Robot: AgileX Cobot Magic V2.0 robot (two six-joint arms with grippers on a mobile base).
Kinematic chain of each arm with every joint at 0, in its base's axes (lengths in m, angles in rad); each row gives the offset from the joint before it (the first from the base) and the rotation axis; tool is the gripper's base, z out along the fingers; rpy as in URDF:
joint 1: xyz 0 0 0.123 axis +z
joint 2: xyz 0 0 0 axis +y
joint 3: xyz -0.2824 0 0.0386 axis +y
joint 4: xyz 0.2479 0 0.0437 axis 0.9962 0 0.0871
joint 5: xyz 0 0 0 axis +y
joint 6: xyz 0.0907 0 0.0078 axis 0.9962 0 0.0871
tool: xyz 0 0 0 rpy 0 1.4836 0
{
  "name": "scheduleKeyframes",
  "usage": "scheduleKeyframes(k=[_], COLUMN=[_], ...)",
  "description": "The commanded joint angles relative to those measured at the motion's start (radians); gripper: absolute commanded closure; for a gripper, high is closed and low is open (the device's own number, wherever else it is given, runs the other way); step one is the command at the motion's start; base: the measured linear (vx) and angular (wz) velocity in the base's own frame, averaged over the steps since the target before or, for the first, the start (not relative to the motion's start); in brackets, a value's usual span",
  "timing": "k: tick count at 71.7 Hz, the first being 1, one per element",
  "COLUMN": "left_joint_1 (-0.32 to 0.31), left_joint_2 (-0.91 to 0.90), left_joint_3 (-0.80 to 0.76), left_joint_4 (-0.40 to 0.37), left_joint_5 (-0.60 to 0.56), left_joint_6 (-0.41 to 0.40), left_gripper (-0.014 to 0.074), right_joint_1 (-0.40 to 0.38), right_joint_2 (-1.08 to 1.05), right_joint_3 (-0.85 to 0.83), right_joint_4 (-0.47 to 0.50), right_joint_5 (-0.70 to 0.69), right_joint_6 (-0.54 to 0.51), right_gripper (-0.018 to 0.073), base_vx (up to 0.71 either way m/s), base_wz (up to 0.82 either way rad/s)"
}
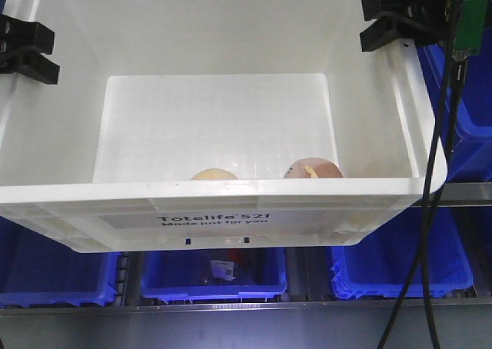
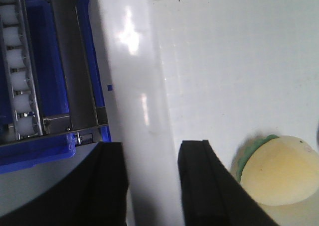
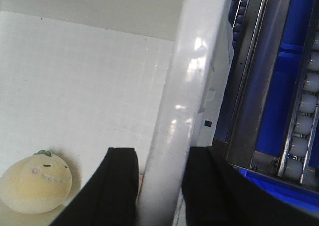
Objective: Place moving items into box and shelve
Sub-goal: 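Hold the crate with both grippers as the base approaches the blue-bin shelf, then push the crate with both grippers onto the shelf rollers, away from robot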
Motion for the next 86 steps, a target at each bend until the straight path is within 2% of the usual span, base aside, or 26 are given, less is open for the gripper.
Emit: scheduleKeyframes(k=[1, 12, 43, 61, 86], left_joint_1=[-0.019, -0.019, -0.019, -0.019, -0.019], left_joint_2=[-0.039, -0.039, 0.03, 0.104, 0.165], left_joint_3=[-0.044, -0.044, -0.044, -0.044, -0.044], left_joint_4=[-0.163, -0.116, -0.116, -0.118, -0.117], left_joint_5=[-0.155, -0.225, -0.282, -0.33, -0.452], left_joint_6=[0.013, 0.013, 0.013, 0.046, 0.088], left_gripper=[0.0623, 0.0623, 0.0623, 0.0623, 0.0623], right_joint_1=[0.015, 0.015, 0.015, 0.015, 0.015], right_joint_2=[-0.027, -0.004, 0.049, 0.06, 0.09], right_joint_3=[-0.043, -0.043, -0.043, -0.043, -0.043], right_joint_4=[0.152, 0.151, 0.151, 0.134, 0.137], right_joint_5=[-0.137, -0.166, -0.242, -0.299, -0.407], right_joint_6=[-0.019, -0.019, -0.019, -0.027, -0.076], right_gripper=[0.0571, 0.0571, 0.0571, 0.0571, 0.0571], base_vx=[0.0, 0.0, 0.0, 0.0, 0.0], base_wz=[0.0, 0.0, 0.0, 0.0, 0.0])
